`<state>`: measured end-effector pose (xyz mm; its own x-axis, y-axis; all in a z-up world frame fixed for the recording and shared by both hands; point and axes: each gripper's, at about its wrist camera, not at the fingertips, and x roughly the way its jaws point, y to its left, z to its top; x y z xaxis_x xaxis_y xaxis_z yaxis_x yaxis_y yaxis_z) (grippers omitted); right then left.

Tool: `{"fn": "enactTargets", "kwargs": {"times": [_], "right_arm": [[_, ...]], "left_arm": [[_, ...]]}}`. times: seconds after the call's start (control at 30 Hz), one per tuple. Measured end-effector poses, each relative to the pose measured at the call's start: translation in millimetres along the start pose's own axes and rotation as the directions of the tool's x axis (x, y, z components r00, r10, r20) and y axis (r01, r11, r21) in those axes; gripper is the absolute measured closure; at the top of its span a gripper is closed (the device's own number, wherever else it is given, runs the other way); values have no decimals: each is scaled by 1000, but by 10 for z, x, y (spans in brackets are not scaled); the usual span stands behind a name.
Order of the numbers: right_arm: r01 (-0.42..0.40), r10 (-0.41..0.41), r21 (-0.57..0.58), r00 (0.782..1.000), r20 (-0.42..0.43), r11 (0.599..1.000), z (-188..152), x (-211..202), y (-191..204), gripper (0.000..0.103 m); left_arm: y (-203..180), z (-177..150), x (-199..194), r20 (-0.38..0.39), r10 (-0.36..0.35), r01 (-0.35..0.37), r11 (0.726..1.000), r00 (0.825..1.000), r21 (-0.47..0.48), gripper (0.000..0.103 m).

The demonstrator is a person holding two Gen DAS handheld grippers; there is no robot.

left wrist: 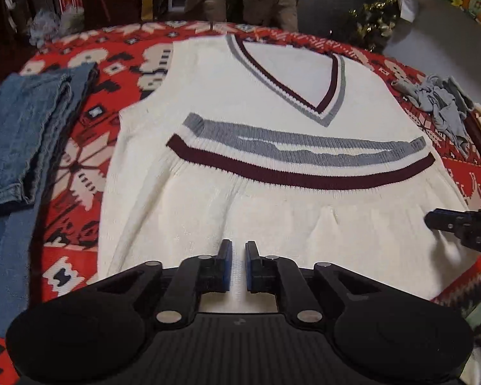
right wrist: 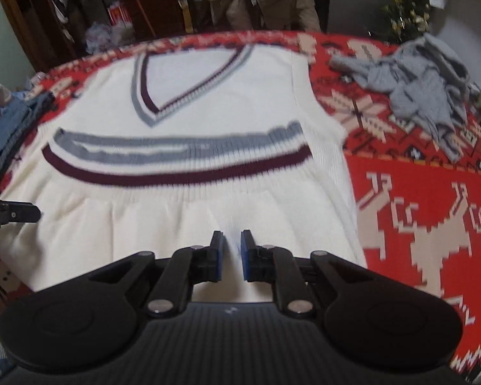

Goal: Fold clothes

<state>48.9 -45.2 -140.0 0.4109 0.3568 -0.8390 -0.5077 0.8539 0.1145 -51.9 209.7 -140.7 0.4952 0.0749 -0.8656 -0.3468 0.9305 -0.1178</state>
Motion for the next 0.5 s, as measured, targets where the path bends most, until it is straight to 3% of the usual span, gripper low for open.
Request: {"fn": "enactTargets", "kwargs": {"times": [0.27,0.43,0.5], "right_arm": [[-32,31,-14,996,-89,999,-388,-266,-41,91],[-44,44,4,993,-108,999,-450,-364,-57,91],[-54,56,30,996,-69,998,-420,-436,-122,91]], "left_arm": [[-69,-134,-92,-9,47,-46,997,999,68,94],[76,-179,-143,-41,21,-20,1000,999,18,91],[209,-180,-157,-51,0,-2,999,999,-44,91]]}}
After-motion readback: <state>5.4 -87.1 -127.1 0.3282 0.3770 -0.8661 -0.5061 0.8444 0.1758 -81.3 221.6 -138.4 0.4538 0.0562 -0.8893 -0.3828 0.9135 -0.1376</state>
